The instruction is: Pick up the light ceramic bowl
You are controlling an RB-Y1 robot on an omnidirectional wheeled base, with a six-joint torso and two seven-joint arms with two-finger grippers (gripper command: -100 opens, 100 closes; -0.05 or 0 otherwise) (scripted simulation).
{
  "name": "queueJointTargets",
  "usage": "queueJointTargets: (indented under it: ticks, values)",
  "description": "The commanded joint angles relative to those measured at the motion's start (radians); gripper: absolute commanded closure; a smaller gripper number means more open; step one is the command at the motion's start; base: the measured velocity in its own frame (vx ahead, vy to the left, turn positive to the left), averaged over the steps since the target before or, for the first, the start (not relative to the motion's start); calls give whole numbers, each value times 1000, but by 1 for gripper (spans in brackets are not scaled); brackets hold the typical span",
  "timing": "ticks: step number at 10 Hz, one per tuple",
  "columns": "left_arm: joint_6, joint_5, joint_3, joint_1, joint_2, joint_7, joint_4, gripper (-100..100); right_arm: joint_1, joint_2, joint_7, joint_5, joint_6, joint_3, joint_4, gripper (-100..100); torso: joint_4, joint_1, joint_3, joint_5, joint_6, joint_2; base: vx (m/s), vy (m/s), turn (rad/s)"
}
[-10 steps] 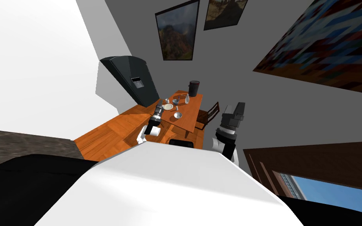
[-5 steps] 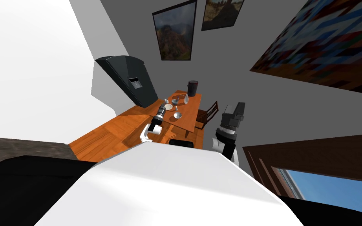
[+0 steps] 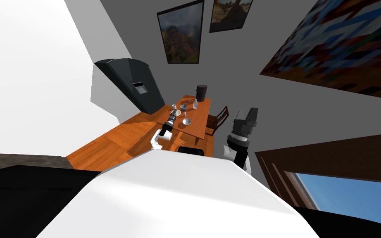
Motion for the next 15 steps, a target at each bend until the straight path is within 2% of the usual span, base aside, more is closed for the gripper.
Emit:
queueJointTargets:
  ticks: [1,2,3,4,5,6,8,9,10,11,12,13,14,15]
  values:
    - [50,3,-5,-27,6,9,34,-100,0,0,0,0,0,0,0,0,0,0,0,0,0,0,-4,32,-98]
    - [64,3,-5,-27,6,9,34,-100,0,0,0,0,0,0,0,0,0,0,0,0,0,0,-5,33,-57]
    - [104,5,-9,-52,5,13,72,-100,0,0,0,0,0,0,0,0,0,0,0,0,0,0,-2,37,-121]
    - [110,5,-9,-52,5,13,73,-100,0,0,0,0,0,0,0,0,0,0,0,0,0,0,-2,33,-56]
    - [155,7,-12,-77,4,16,107,-100,0,0,0,0,0,0,0,0,0,0,0,0,0,0,2,35,-104]
    - [155,7,-12,-77,4,16,112,-100,0,0,0,0,0,0,0,0,0,0,0,0,0,0,2,31,-54]
    - [225,16,-18,-129,-1,21,181,-100,0,0,0,0,0,0,0,0,0,0,0,0,0,0,1,48,-156]
    - [244,16,-18,-129,-1,21,193,-100,0,0,0,0,0,0,0,0,0,1,0,0,0,0,5,52,-63]
    - [276,22,-20,-155,-5,22,229,-100,0,0,0,0,0,0,0,0,0,1,0,0,0,-1,9,40,-109]
    - [287,22,-20,-155,-5,22,234,-100,0,0,0,0,0,0,0,0,0,1,-1,0,0,-1,4,32,-82]
    - [322,29,-21,-181,-9,23,275,-100,0,0,0,0,0,0,0,0,0,0,0,0,0,-1,3,33,-138]
    - [329,29,-21,-181,-9,23,275,-100,0,0,0,0,0,0,0,0,0,0,0,0,0,-1,6,33,-63]
    - [370,36,-22,-206,-14,23,317,-100,0,0,0,0,0,0,0,0,0,0,0,0,0,-1,7,37,-126]
    - [370,36,-22,-206,-14,23,317,-100,0,0,0,0,0,0,0,0,0,0,0,0,0,-1,4,34,-68]
